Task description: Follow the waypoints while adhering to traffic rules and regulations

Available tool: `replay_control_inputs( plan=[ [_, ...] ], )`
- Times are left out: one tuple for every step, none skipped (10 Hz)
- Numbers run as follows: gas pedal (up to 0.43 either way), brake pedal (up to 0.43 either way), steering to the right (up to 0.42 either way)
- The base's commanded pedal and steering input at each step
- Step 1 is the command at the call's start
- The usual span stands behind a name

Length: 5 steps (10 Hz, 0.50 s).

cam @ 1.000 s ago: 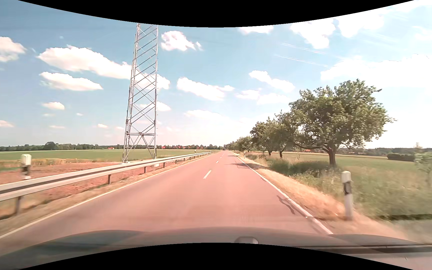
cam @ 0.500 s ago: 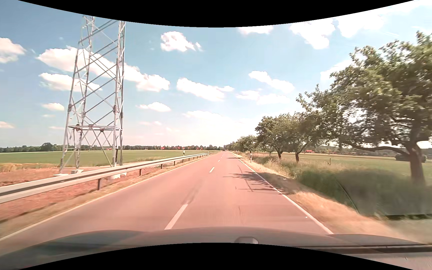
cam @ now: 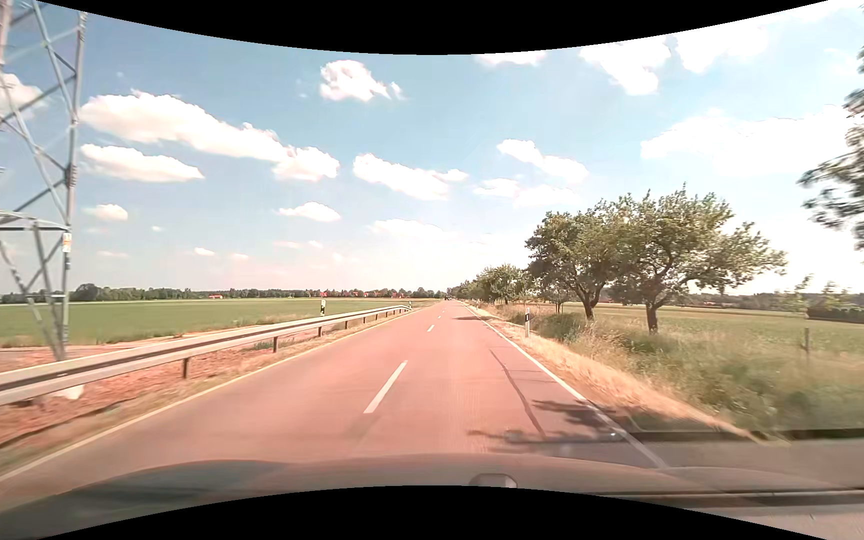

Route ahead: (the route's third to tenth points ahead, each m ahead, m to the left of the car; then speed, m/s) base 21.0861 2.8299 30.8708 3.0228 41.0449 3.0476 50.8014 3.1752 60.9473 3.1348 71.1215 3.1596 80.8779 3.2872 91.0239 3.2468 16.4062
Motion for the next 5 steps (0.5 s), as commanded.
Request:
replay_control_inputs(
  plan=[
    [0.0, 0.0, 0.0],
    [0.0, 0.0, 0.0],
    [0.0, 0.0, 0.0],
    [0.02, 0.0, 0.001],
    [0.059, 0.0, 0.001]
  ],
)
